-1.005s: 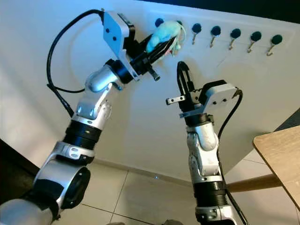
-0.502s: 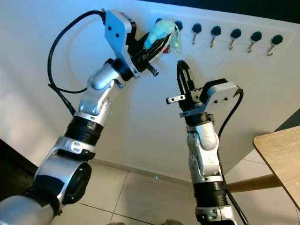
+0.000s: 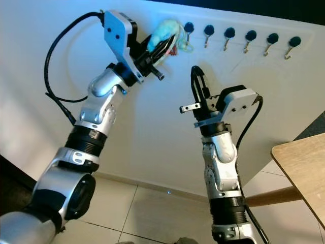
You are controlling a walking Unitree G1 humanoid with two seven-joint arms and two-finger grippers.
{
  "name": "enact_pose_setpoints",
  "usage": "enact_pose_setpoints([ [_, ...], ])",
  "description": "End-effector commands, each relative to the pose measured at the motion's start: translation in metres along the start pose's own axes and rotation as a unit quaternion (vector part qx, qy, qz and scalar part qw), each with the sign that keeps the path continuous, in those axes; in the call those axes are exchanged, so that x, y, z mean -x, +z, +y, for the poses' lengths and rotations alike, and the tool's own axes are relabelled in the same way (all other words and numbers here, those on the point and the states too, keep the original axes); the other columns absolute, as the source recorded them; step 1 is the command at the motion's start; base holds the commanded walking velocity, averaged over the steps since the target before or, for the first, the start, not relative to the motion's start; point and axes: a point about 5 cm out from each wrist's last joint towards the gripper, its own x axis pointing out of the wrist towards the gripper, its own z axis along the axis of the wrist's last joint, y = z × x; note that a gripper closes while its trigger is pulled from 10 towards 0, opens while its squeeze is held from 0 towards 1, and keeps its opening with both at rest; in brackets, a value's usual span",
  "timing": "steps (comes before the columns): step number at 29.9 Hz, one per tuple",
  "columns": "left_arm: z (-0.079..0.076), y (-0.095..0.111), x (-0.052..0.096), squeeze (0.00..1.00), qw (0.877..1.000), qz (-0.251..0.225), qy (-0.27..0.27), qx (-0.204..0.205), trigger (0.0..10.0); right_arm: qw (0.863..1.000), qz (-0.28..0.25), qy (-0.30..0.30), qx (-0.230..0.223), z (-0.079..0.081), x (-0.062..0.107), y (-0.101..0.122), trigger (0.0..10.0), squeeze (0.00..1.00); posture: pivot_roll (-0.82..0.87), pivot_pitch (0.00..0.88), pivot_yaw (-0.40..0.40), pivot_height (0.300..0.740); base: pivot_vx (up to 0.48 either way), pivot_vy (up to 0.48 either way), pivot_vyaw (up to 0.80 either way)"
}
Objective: Hang keys on a hook
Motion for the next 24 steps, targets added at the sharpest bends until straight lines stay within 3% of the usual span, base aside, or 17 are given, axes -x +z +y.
enact_pose_setpoints([
  [1, 0.009, -0.004, 0.005, 0.00, 1.000, 0.016, 0.014, 0.008, 10.0, 1.000, 0.000, 0.003, -0.001, 0.000, 0.001, 0.002, 10.0, 0.00, 0.06, 0.056, -0.046, 0.740, 0.000, 0.000, 0.00],
  [10, 0.002, -0.021, 0.014, 0.00, 0.997, 0.064, -0.029, 0.036, 10.0, 1.000, 0.001, 0.001, -0.002, 0.000, 0.002, 0.002, 10.0, 0.00, 0.06, 0.056, -0.045, 0.740, 0.000, 0.000, 0.00],
  [24, 0.002, -0.032, 0.021, 0.00, 0.993, 0.100, -0.028, 0.049, 10.0, 1.000, 0.001, 0.002, -0.005, 0.001, 0.002, 0.001, 10.0, 0.00, 0.06, 0.059, -0.044, 0.740, 0.000, 0.000, 0.00],
])
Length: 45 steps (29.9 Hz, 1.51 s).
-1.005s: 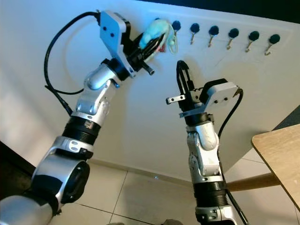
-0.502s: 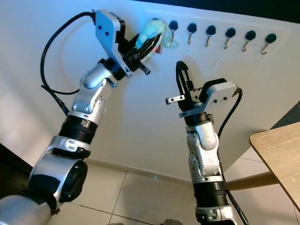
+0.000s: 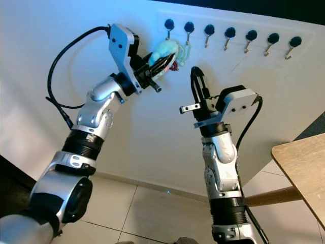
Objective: Hang keys on a hook
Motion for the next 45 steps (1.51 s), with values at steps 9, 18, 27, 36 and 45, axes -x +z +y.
enact_pose_setpoints([
  [9, 0.001, -0.014, 0.009, 0.00, 0.999, 0.043, -0.008, 0.004, 10.0, 1.000, 0.000, 0.003, -0.005, 0.001, 0.001, 0.002, 10.0, 0.00, 0.06, 0.058, -0.043, 0.740, 0.000, 0.000, 0.00],
  [18, -0.004, -0.006, 0.010, 0.00, 1.000, 0.004, -0.022, 0.010, 10.0, 1.000, -0.003, 0.002, -0.005, 0.001, 0.001, 0.003, 10.0, 0.00, 0.06, 0.060, -0.043, 0.740, 0.000, 0.000, 0.00],
  [27, -0.005, 0.020, 0.016, 0.00, 0.996, -0.075, -0.052, 0.026, 10.0, 1.000, -0.006, 0.002, -0.006, 0.002, 0.001, 0.004, 10.0, 0.00, 0.06, 0.059, -0.041, 0.740, 0.000, 0.000, 0.00],
  [36, 0.002, 0.022, 0.026, 0.00, 0.995, -0.078, -0.044, 0.032, 10.0, 1.000, -0.005, 0.004, -0.006, 0.003, 0.001, 0.003, 10.0, 0.00, 0.06, 0.061, -0.044, 0.740, 0.000, 0.000, 0.00],
  [45, -0.018, 0.004, 0.033, 0.00, 0.994, -0.035, -0.093, 0.041, 10.0, 1.000, -0.003, 0.005, -0.007, 0.003, 0.001, 0.002, 10.0, 0.00, 0.07, 0.063, -0.042, 0.740, 0.000, 0.000, 0.00],
])
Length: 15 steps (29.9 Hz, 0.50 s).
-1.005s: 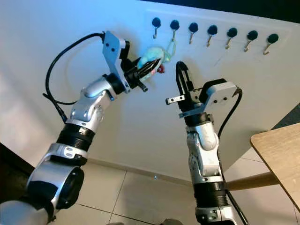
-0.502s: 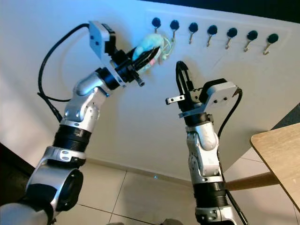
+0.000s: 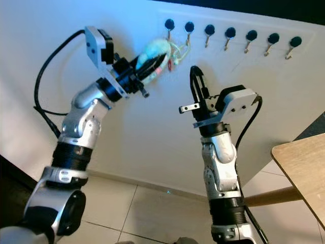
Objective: Hang keys on a hook
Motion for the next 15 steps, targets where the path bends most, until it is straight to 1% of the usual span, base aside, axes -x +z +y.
enact_pose_setpoints([
  [1, -0.008, -0.005, 0.002, 0.00, 1.000, 0.019, -0.024, 0.001, 10.0, 1.000, 0.001, 0.002, -0.004, 0.001, 0.002, 0.001, 10.0, 0.00, 0.07, 0.063, -0.042, 0.740, 0.000, 0.000, 0.00],
  [4, -0.010, -0.007, 0.003, 0.00, 0.999, 0.023, -0.027, 0.002, 10.0, 1.000, 0.001, 0.001, -0.004, 0.001, 0.002, 0.001, 10.0, 0.00, 0.07, 0.063, -0.042, 0.740, 0.000, 0.000, 0.00],
  [5, -0.012, -0.012, 0.003, 0.00, 0.999, 0.034, -0.025, 0.006, 10.0, 1.000, 0.002, 0.001, -0.004, 0.000, 0.002, 0.001, 10.0, 0.00, 0.07, 0.064, -0.040, 0.740, 0.000, 0.000, 0.00],
  [6, -0.012, -0.012, 0.003, 0.00, 0.999, 0.034, -0.025, 0.006, 10.0, 1.000, 0.002, 0.001, -0.004, 0.000, 0.002, 0.001, 10.0, 0.00, 0.07, 0.064, -0.040, 0.740, 0.000, 0.000, 0.00],
  [8, -0.016, -0.029, 0.006, 0.00, 0.998, 0.069, -0.009, 0.014, 10.0, 1.000, 0.004, 0.000, -0.003, 0.000, 0.003, 0.000, 10.0, 0.00, 0.06, 0.066, -0.040, 0.740, 0.000, 0.000, 0.00],
  [9, -0.017, -0.035, 0.006, 0.00, 0.997, 0.078, 0.000, 0.015, 10.0, 1.000, 0.009, 0.002, 0.001, 0.000, 0.003, -0.001, 10.0, 0.00, 0.06, 0.066, -0.040, 0.740, 0.000, 0.000, 0.00],
  [13, -0.018, -0.040, 0.005, 0.00, 0.996, 0.083, 0.019, 0.013, 10.0, 1.000, 0.016, 0.004, 0.004, 0.000, 0.004, -0.002, 10.0, 0.00, 0.06, 0.067, -0.042, 0.740, 0.000, 0.000, 0.00],
  [14, -0.016, -0.041, 0.003, 0.00, 0.996, 0.078, 0.045, 0.012, 10.0, 0.999, 0.038, 0.002, 0.006, 0.000, 0.006, -0.008, 10.0, 0.00, 0.06, 0.067, -0.042, 0.740, 0.000, 0.000, 0.00],
  [15, -0.016, -0.041, 0.003, 0.00, 0.996, 0.078, 0.045, 0.012, 10.0, 0.999, 0.038, 0.002, 0.006, 0.000, 0.006, -0.008, 10.0, 0.00, 0.06, 0.067, -0.042, 0.740, 0.000, 0.000, 0.00],
])
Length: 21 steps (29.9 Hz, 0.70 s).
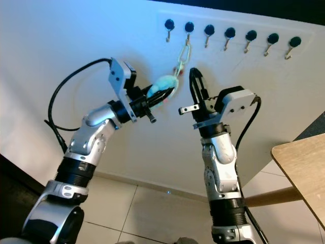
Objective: Hang keys on a hook
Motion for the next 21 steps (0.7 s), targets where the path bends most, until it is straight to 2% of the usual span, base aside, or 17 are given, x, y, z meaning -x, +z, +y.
enact_pose_setpoints([
  [1, -0.001, 0.000, -0.005, 0.00, 1.000, -0.004, 0.009, -0.002, 10.0, 1.000, 0.022, -0.002, 0.004, 0.000, 0.004, -0.005, 10.0, 0.00, 0.06, 0.067, -0.042, 0.740, 0.000, 0.000, 0.00],
  [7, -0.001, 0.002, -0.008, 0.00, 1.000, -0.009, 0.019, -0.001, 10.0, 0.999, 0.038, -0.016, 0.007, -0.003, 0.005, -0.009, 10.0, 0.00, 0.06, 0.067, -0.039, 0.740, 0.000, 0.000, 0.00],
  [9, 0.002, 0.005, -0.011, 0.00, 0.999, -0.018, 0.034, -0.005, 10.0, 0.997, 0.065, -0.036, 0.010, -0.008, 0.007, -0.015, 10.0, 0.00, 0.06, 0.066, -0.038, 0.740, 0.000, 0.000, 0.00],
  [14, 0.003, 0.007, -0.013, 0.00, 0.999, -0.022, 0.044, -0.008, 10.0, 0.994, 0.093, -0.051, 0.012, -0.012, 0.010, -0.021, 10.0, 0.00, 0.06, 0.066, -0.037, 0.740, 0.000, 0.000, 0.00],
  [18, 0.004, 0.009, -0.015, 0.00, 0.998, -0.027, 0.047, -0.015, 10.0, 0.983, 0.168, -0.076, 0.001, -0.017, 0.018, -0.037, 10.0, 0.00, 0.06, 0.066, -0.035, 0.740, 0.000, 0.000, 0.00],
  [21, 0.001, 0.009, -0.016, 0.00, 0.999, -0.027, 0.043, -0.015, 10.0, 0.980, 0.182, -0.080, -0.004, -0.017, 0.019, -0.040, 10.0, 0.00, 0.06, 0.066, -0.034, 0.740, 0.000, 0.000, 0.00],
])
